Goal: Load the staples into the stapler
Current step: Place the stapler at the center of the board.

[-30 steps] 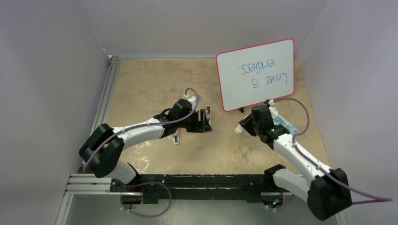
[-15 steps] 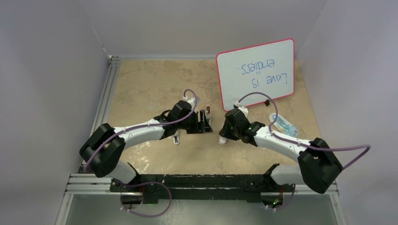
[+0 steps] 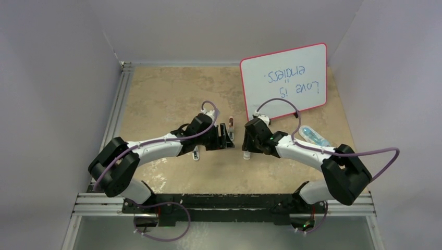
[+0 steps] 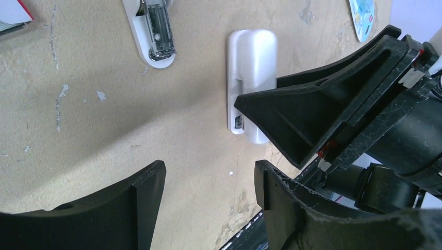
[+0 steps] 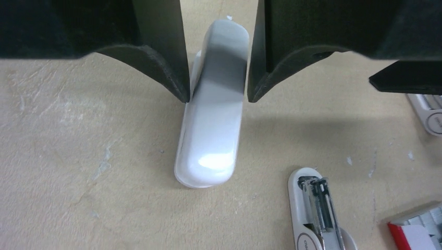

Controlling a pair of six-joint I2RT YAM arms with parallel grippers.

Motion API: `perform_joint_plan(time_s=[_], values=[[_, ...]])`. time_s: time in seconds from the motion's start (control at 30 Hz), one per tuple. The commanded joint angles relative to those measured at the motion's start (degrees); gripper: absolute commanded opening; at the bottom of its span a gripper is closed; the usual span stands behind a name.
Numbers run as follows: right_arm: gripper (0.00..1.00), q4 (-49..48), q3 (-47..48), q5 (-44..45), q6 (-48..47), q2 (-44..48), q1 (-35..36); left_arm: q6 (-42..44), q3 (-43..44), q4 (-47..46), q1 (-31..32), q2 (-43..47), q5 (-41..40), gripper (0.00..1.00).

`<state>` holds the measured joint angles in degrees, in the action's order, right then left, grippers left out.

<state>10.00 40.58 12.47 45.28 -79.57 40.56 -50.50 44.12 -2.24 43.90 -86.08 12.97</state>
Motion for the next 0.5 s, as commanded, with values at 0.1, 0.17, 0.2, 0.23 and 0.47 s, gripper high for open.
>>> perform_joint_plan(time_s=[0.1, 0.17, 0.2, 0.23, 0.47], values=[[0.58, 1.8, 3.2, 2.3, -4.6, -2.2, 0.3, -1.1, -0.5, -1.0, -0.1, 2.0, -2.1, 0.63], [0.59, 2.1, 3.3, 2.3, -4.4, -1.0, 0.3, -1.0, -0.6, -0.9, -0.1, 2.2, -2.0, 0.63], [0.59, 2.3, 3.5, 2.3, -4.4, -0.5, 0.3, -0.8, -0.7, -0.9, -0.1, 2.3, -2.0, 0.63], [0.60, 2.7, 3.6, 2.1, -4.3, 0.2, 0.2, -0.9, -0.7, -1.0, -0.1, 2.4, -2.0, 0.63], [0.60, 3.1, 1.3, -1.6, -1.0, 3.4, 0.7, -1.2, -1.9, -3.7, -0.1, 1.9, 0.1, 0.63]])
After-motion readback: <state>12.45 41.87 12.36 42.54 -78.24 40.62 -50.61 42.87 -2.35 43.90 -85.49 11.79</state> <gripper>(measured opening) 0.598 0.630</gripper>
